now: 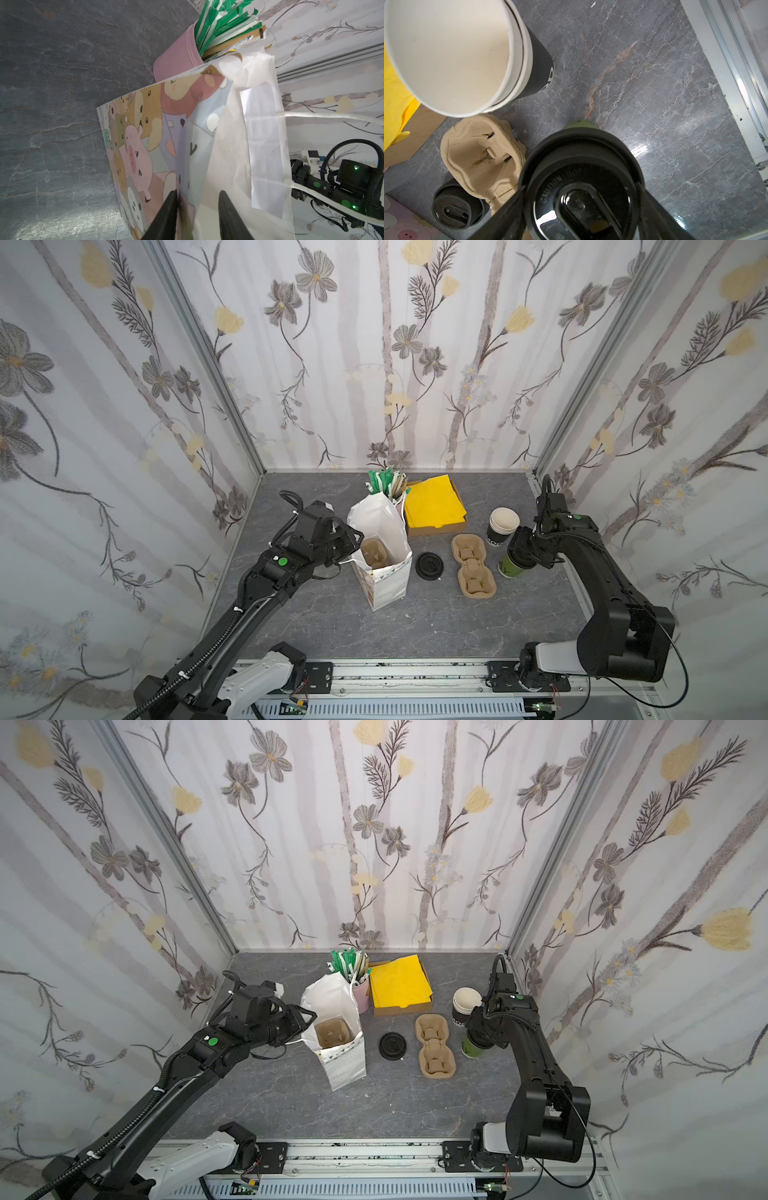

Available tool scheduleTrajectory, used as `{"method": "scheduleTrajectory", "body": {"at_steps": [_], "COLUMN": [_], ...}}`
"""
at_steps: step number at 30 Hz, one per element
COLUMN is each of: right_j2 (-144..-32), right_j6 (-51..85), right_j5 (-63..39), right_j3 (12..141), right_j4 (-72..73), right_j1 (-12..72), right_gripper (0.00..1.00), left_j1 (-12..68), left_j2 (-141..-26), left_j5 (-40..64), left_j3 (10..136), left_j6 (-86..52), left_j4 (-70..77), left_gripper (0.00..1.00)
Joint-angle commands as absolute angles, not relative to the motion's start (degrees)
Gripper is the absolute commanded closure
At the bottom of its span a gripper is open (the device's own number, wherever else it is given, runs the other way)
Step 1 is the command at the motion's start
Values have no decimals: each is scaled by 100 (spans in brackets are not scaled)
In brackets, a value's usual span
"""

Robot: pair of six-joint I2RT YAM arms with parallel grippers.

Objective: Pack a coffee takeout order
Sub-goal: Move the coffee cup to the middle-right of the table.

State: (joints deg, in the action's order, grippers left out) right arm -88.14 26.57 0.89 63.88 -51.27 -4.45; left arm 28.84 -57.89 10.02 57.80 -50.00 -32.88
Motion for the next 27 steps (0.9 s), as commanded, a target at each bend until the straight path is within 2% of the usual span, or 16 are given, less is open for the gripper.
{"method": "scheduleTrajectory", "body": {"at_steps": [1, 4, 8, 10, 17, 27], "right_j2": [-8799, -8780, -8738, -8711, -8612, -8432], "right_j6": [2716, 2712, 2690, 2669, 2675, 2644], "right_j5": [246, 261, 397, 461, 605, 693], "right_j3": [6305, 6275, 6285, 6271, 6159, 5988], "right_j4": [-5014, -4990, -4977, -4942, -4904, -4962], "right_j1": [-392, -336, -283, -273, -124, 4], "right_gripper": [22, 22, 22, 22, 21, 21], "left_j1": [2917, 2940, 2971, 2971, 2993, 3038], "left_j2": [-5683, -5660, -5731, -5777, -6031, -5489], "left_j5": [724, 636, 602, 600, 1303, 2190], "left_j3": [5672, 5620, 5645, 5724, 6044, 5644], "left_j6": [-5178, -5190, -5082, -5031, -4472, -4113], "left_j4": [-3334, -3399, -3458, -3467, -3470, -3461], "left_gripper": [68, 74, 94, 100, 100, 100]}}
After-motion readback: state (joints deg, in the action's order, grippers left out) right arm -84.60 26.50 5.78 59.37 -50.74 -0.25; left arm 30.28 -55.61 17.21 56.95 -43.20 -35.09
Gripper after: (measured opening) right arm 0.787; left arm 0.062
